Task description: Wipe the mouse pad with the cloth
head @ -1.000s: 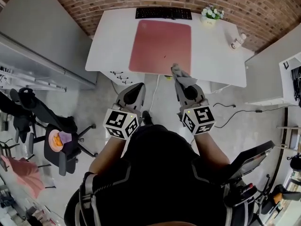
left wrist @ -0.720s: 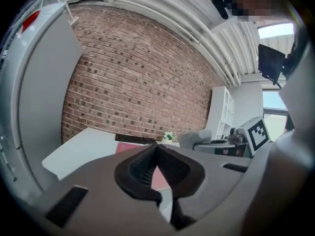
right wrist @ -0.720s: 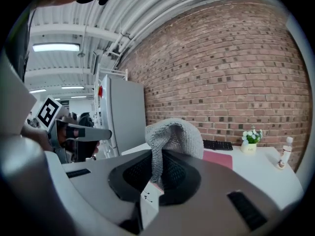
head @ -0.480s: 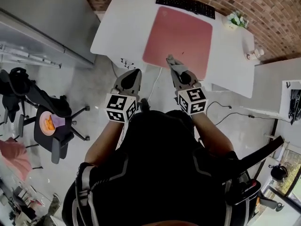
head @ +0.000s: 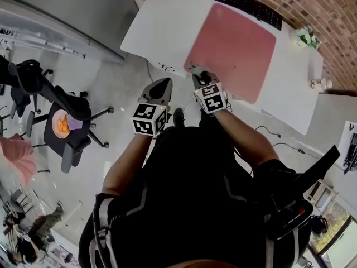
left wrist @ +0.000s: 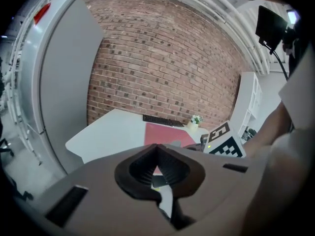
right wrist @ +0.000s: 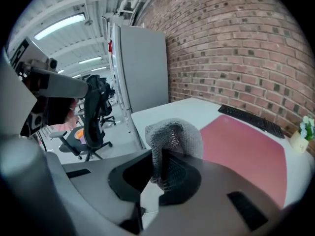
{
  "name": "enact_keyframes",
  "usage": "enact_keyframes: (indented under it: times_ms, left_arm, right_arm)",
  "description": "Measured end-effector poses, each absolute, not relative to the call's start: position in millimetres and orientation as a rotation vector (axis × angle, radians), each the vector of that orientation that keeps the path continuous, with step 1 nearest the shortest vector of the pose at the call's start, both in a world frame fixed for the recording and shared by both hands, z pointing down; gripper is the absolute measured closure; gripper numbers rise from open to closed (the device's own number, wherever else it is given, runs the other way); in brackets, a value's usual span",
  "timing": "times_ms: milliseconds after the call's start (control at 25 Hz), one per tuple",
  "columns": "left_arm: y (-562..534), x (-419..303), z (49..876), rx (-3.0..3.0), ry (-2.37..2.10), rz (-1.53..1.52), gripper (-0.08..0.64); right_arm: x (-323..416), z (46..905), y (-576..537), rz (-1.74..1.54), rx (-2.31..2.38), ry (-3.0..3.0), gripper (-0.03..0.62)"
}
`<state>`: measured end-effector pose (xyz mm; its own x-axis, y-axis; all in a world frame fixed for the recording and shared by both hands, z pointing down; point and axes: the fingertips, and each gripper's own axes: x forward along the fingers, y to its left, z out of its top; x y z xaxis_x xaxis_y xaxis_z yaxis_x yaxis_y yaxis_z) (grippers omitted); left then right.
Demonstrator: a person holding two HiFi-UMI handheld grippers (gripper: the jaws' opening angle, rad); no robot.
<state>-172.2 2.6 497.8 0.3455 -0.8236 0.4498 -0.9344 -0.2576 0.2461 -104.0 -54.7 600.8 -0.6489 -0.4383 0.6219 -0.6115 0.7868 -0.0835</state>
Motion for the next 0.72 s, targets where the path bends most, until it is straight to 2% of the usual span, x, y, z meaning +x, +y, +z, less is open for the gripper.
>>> enact_keyframes:
  times_ms: [320, 720]
  left_arm:
    - [3.2, -176.9, 525.1, 1.991, -1.599, 0.362, 0.555]
    - [-2.1, -180.8, 532.2, 1.978, -1.545, 0.405, 0.555]
  right_arm:
    - [-125.3, 657.9, -69.1, 0.417, 0.595, -2.252, 0.563]
    - [-128.7, 681.5, -65.3, 0.467, 0.578, -2.171, 0.563]
